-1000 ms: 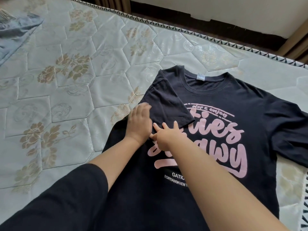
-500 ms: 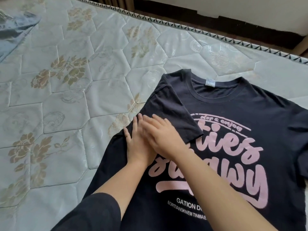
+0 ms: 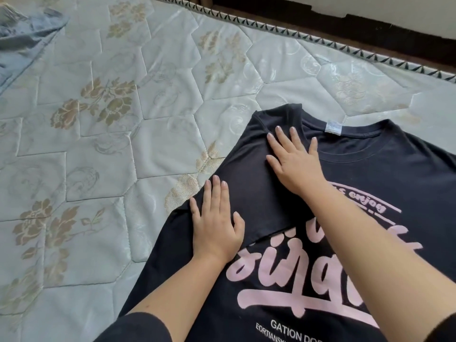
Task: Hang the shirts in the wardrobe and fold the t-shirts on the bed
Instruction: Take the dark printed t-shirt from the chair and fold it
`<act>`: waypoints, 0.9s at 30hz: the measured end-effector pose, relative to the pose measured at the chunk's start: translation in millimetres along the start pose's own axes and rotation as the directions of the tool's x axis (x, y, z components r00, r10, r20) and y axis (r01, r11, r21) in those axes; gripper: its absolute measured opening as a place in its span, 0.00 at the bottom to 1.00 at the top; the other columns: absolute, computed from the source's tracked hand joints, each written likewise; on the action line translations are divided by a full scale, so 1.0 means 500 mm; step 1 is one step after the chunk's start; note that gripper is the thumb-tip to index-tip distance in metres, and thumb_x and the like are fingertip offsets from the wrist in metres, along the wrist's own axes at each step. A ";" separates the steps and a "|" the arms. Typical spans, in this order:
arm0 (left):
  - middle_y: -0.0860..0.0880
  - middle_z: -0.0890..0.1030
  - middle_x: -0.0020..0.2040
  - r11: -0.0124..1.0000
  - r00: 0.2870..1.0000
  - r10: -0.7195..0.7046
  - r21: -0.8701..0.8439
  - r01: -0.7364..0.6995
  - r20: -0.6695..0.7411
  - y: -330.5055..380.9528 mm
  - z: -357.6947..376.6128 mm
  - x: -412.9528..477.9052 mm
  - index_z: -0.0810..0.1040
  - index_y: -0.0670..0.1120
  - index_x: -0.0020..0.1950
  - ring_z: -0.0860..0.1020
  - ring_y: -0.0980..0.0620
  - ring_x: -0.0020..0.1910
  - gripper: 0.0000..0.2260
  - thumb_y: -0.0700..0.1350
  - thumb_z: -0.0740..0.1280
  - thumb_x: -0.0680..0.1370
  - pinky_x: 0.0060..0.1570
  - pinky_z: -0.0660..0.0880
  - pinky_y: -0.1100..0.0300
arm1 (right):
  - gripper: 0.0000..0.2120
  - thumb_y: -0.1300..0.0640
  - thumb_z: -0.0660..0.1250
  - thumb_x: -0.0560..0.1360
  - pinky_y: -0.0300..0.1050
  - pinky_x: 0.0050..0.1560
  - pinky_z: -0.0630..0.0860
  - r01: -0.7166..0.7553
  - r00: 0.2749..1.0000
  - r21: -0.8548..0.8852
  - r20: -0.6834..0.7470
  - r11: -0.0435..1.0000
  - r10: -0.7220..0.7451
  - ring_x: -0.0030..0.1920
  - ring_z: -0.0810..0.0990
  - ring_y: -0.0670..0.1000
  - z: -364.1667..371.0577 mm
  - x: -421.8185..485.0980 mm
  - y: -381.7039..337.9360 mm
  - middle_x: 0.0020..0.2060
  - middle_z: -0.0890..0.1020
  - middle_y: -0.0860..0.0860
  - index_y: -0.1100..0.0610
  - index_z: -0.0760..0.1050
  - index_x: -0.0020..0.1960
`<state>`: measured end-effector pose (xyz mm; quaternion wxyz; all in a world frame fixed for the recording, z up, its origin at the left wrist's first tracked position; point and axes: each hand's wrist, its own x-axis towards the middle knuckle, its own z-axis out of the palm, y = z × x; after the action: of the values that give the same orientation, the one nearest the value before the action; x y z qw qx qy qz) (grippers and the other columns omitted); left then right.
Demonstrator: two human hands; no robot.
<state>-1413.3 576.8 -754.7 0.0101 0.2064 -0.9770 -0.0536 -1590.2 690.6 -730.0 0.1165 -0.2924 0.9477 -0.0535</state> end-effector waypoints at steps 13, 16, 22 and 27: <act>0.41 0.64 0.73 1.000 1.000 0.014 -0.019 -0.014 -0.014 -0.001 0.004 -0.001 0.66 0.38 0.72 0.63 0.43 0.72 0.30 0.49 0.52 0.72 0.65 0.59 0.35 | 0.28 0.39 0.47 0.78 0.62 0.71 0.48 0.036 0.997 0.005 -0.063 0.999 -0.035 0.77 0.48 0.52 0.034 -0.054 -0.002 0.77 0.51 0.44 0.44 0.52 0.76; 0.42 0.59 0.76 0.999 1.000 0.001 -0.050 -0.001 0.010 0.000 0.000 -0.003 0.61 0.39 0.74 0.57 0.45 0.75 0.31 0.50 0.49 0.73 0.69 0.52 0.39 | 0.26 0.41 0.47 0.80 0.61 0.72 0.44 -0.135 0.991 -0.015 -0.004 0.991 0.135 0.77 0.42 0.51 0.003 -0.067 0.075 0.77 0.44 0.43 0.42 0.45 0.77; 0.45 0.48 0.78 0.998 0.998 0.003 -0.064 0.001 0.065 0.001 -0.008 -0.004 0.51 0.42 0.77 0.46 0.48 0.77 0.35 0.54 0.40 0.71 0.71 0.40 0.43 | 0.27 0.45 0.48 0.81 0.62 0.72 0.42 -0.233 0.969 0.074 -0.064 0.970 0.238 0.77 0.42 0.54 -0.003 -0.181 0.054 0.77 0.45 0.50 0.51 0.46 0.78; 0.40 0.51 0.77 0.998 0.998 0.035 -0.063 -0.032 0.059 0.007 -0.015 -0.004 0.54 0.49 0.77 0.48 0.42 0.76 0.32 0.54 0.41 0.73 0.70 0.46 0.36 | 0.28 0.47 0.51 0.81 0.61 0.72 0.43 -0.338 0.940 0.185 0.014 0.923 0.342 0.76 0.41 0.51 0.036 -0.291 0.037 0.77 0.43 0.48 0.50 0.47 0.77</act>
<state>-1412.7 579.8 -746.8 -0.0122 0.1878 -0.9780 -0.0897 -1479.2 787.8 -722.9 0.1417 -0.1110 0.9760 -0.1229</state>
